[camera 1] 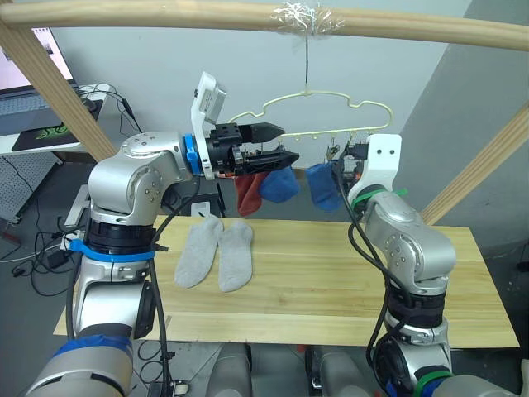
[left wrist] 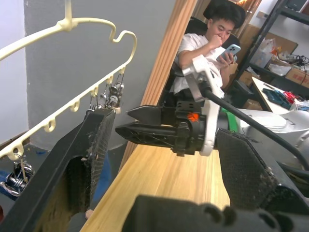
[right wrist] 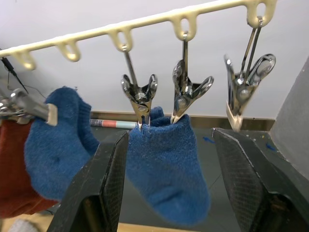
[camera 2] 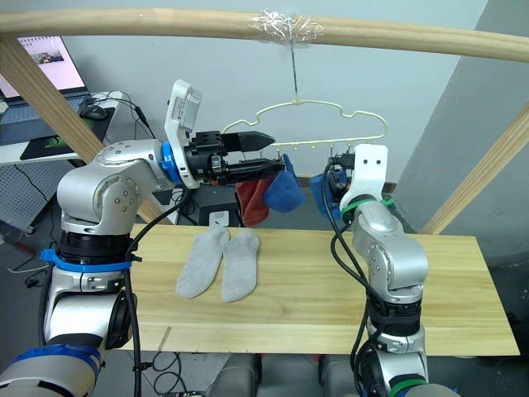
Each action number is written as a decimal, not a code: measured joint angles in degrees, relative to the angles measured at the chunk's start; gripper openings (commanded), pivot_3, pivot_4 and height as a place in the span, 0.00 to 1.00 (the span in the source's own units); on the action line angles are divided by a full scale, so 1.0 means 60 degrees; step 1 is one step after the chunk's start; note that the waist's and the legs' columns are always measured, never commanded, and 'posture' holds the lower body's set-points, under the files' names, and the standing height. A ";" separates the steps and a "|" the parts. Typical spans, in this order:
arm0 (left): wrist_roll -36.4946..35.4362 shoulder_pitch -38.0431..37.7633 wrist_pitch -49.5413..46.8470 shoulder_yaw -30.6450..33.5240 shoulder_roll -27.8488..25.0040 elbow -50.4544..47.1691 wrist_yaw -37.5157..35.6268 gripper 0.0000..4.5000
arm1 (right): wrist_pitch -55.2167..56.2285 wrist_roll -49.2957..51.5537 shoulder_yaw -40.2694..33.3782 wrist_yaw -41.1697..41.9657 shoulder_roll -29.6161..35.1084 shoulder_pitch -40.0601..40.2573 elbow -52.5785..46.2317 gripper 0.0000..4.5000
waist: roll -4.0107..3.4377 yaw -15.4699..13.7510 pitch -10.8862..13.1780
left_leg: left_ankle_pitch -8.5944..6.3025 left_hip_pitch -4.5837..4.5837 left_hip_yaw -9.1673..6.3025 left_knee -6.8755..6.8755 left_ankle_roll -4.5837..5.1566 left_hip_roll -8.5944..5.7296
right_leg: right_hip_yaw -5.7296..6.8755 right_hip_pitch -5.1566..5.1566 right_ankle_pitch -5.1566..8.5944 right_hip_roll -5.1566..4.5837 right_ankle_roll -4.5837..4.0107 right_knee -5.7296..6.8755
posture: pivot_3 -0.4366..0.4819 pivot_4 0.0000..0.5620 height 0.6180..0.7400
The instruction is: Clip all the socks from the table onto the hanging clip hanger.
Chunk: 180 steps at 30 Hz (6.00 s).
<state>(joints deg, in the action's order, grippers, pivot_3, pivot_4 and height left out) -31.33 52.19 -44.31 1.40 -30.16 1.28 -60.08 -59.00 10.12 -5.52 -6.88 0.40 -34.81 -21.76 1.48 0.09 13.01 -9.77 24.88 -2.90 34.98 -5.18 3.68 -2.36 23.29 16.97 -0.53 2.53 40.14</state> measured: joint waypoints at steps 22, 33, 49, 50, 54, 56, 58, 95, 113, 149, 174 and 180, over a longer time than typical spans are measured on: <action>0.0000 -0.0007 0.0001 -0.0003 -0.0167 -0.0077 0.0335 0.84 | 0.1169 0.0008 -0.0304 0.0378 0.0379 -0.0942 0.2085 0.63 | -0.0001 -0.0027 -0.0001 | 0.0001 -0.0001 0.0000 0.0000 0.0001 0.0000 | 0.0000 0.0000 0.0000 0.0000 0.0000 0.0006 | 0.65 0.24 1.00; 0.0000 -0.0047 0.0000 -0.0003 -0.0199 -0.0197 0.0490 0.84 | 0.2046 0.0011 -0.0389 0.0554 0.0607 -0.1573 0.3596 0.63 | -0.0001 -0.0056 0.0000 | 0.0001 -0.0001 0.0001 -0.0001 0.0001 -0.0001 | -0.0001 0.0000 0.0000 0.0000 0.0000 0.0006 | 0.66 0.25 1.00; 0.0031 -0.0110 0.0038 -0.0007 -0.0204 -0.0197 0.0538 0.85 | 0.2352 0.0036 -0.0667 0.0489 0.0556 -0.1914 0.4087 0.43 | -0.0001 -0.0146 0.0000 | 0.0001 -0.0002 0.0000 -0.0001 0.0001 0.0000 | 0.0000 0.0000 0.0000 0.0000 0.0000 0.0007 | 0.67 0.26 1.00; 0.0036 -0.0120 0.0056 -0.0008 -0.0204 -0.0197 0.0539 0.85 | 0.2352 0.0039 -0.0693 0.0482 0.0537 -0.1937 0.4110 0.43 | -0.0001 -0.0149 0.0000 | 0.0001 -0.0002 0.0001 -0.0001 0.0001 0.0000 | 0.0000 0.0000 0.0000 0.0000 0.0000 0.0007 | 0.67 0.26 1.00; 0.0056 -0.0123 0.0135 -0.0030 -0.0203 -0.0197 0.0546 0.85 | 0.2362 0.0082 -0.0896 0.0417 0.0351 -0.2269 0.4373 0.43 | -0.0001 -0.0157 0.0000 | 0.0001 -0.0002 0.0001 -0.0001 0.0001 0.0000 | 0.0001 0.0000 0.0000 0.0000 0.0000 0.0007 | 0.67 0.26 1.00; 0.0069 -0.0125 0.0152 -0.0102 -0.0203 -0.0196 0.0556 0.85 | 0.2444 0.0127 -0.0975 0.0353 0.0260 -0.2439 0.4530 0.43 | -0.0001 -0.0176 0.0000 | 0.0001 -0.0002 0.0001 -0.0001 0.0001 0.0000 | 0.0000 0.0000 0.0000 0.0000 -0.0001 0.0007 | 0.67 0.26 1.00; 0.0073 -0.0128 0.0154 -0.0174 -0.0200 -0.0198 0.0570 0.85 | 0.2499 0.0133 -0.1023 0.0307 0.0224 -0.2585 0.4769 0.43 | -0.0001 -0.0199 0.0000 | 0.0001 -0.0002 0.0001 -0.0001 0.0001 0.0000 | 0.0000 0.0000 0.0000 0.0000 -0.0001 0.0006 | 0.67 0.26 1.00; 0.0213 -0.0146 0.0441 -0.0192 -0.0185 -0.0190 0.0742 0.85 | 0.2048 0.0347 -0.1145 -0.0618 0.0123 -0.2571 0.4536 0.43 | -0.0002 -0.0237 0.0000 | 0.0001 -0.0002 0.0001 -0.0004 0.0002 0.0000 | 0.0000 0.0001 0.0000 0.0000 -0.0001 0.0002 | 0.66 0.25 1.00; 0.0231 -0.0161 0.0568 -0.0203 -0.0179 -0.0170 0.0774 0.85 | 0.1808 0.0395 -0.1143 -0.0699 -0.0062 -0.2497 0.4281 0.22 | -0.0002 -0.0237 0.0000 | 0.0001 -0.0001 0.0001 -0.0004 0.0002 0.0000 | 0.0001 0.0001 0.0000 0.0001 -0.0001 0.0000 | 0.66 0.25 1.00; 0.4263 -0.2709 0.3260 -0.1895 0.0280 0.4755 0.2677 1.00 | 0.1580 0.0421 -0.1148 -0.0727 0.0009 -0.2538 0.4248 0.03 | -0.0003 -0.0285 -0.0001 | 0.0001 -0.0003 0.0002 -0.0008 0.0004 -0.0002 | 0.0004 0.0001 0.0000 0.0000 -0.0001 -0.0002 | 0.65 0.28 1.00; 0.6133 0.0039 0.4336 -0.2588 0.1979 1.0195 0.2661 0.89 | 0.1140 0.0402 -0.1305 -0.0761 0.0006 -0.2529 0.3699 0.03 | -0.0013 -0.0206 -0.0021 | 0.0005 -0.0011 0.0003 -0.0009 0.0012 -0.0003 | 0.0002 -0.0001 0.0000 0.0003 0.0000 0.0010 | 0.60 0.29 1.00; 0.6230 0.0031 0.4331 -0.2463 0.1980 1.0224 0.2603 0.56 | 0.1123 0.0398 -0.1307 -0.0775 0.0006 -0.2521 0.3691 0.03 | -0.0013 -0.0199 -0.0025 | 0.0005 -0.0011 0.0003 -0.0009 0.0012 -0.0003 | 0.0002 -0.0002 0.0000 0.0003 0.0000 0.0009 | 0.60 0.29 1.00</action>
<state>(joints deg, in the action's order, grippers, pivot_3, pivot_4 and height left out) 6.05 52.38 -18.32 -13.38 -18.28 62.62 -44.47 -52.26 12.51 -13.36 -11.53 0.44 -49.93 0.38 1.40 -1.11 12.86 -9.74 24.82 -2.88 34.92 -5.11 3.66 -2.35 23.28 16.97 -0.52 2.53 40.20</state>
